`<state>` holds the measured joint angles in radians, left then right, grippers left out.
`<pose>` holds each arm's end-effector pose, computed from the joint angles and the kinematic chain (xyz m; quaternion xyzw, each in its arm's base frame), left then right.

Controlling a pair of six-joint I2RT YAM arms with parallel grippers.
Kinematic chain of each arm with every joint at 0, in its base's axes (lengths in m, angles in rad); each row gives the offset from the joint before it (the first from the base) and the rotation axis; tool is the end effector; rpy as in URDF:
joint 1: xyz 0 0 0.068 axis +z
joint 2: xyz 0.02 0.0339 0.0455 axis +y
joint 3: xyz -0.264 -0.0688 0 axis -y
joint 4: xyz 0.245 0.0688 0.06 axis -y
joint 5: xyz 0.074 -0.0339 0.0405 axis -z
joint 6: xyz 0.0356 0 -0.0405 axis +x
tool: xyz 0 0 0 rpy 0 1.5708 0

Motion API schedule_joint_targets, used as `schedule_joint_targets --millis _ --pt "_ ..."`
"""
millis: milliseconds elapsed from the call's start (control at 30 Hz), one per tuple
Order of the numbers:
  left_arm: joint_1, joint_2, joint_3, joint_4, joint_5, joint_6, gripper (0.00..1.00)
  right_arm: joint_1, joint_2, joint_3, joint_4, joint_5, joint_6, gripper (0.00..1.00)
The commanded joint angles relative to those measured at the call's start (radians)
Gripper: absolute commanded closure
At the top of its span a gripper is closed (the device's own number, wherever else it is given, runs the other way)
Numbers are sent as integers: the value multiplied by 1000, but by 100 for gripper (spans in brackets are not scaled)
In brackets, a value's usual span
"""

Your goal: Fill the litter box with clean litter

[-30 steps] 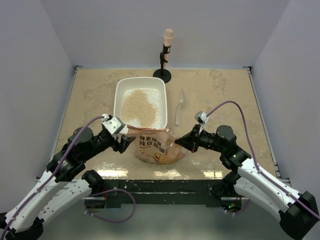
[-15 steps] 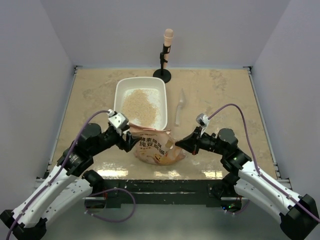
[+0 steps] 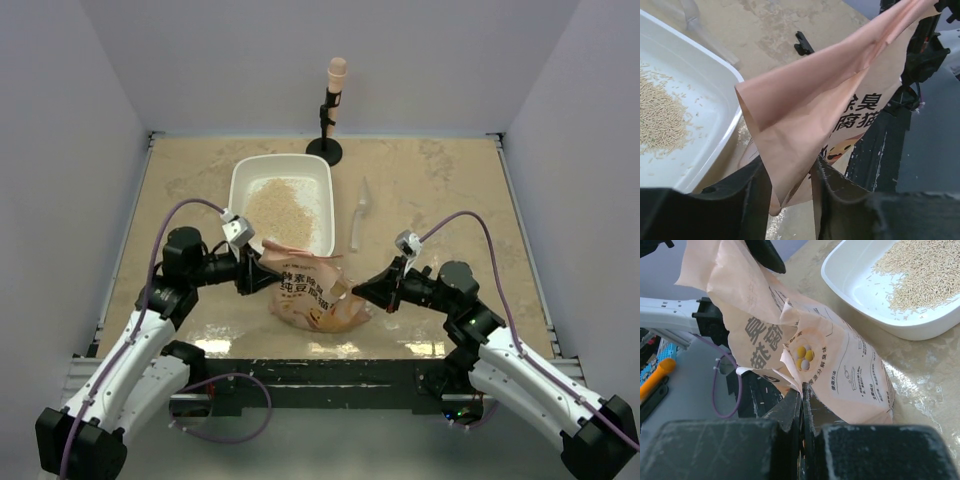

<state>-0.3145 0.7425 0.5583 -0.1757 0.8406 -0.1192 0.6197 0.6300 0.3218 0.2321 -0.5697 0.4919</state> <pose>0.1523 -0.0774 0.2717 0.3043 0.7245 -0.4394 0.4352 0.1207 0.1097 0.2440 -0.2356 0.6903 0.5193 0.4454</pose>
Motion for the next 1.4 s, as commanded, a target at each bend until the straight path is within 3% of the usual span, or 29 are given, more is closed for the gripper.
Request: schedule_joint_targets --millis 0,100,167,400,700,1033,1133,1200,1367 --pt "32 -2 -17 155 199 -45 68 2 -32 5 113 -22 40 100" --pt "37 6 -44 260 287 -105 93 2 -38 -1 104 -3 42 100" --pt "38 11 -73 304 331 -149 100 2 -41 0 95 11 42 100" --pt "57 -25 -110 314 269 -165 100 2 -134 -12 -8 96 89 100" --pt "155 -3 -113 326 255 -200 100 2 -383 -1 -301 258 138 100" --pt "180 112 -103 377 351 -344 100 2 -385 -7 -393 182 195 100" --pt "184 139 -25 201 362 -256 100 2 -313 20 -422 130 191 100" --pt "186 164 18 -6 321 -196 100 2 -261 48 -442 77 183 100" --pt "198 199 69 -152 293 -229 100 2 -176 69 -418 -60 238 100"
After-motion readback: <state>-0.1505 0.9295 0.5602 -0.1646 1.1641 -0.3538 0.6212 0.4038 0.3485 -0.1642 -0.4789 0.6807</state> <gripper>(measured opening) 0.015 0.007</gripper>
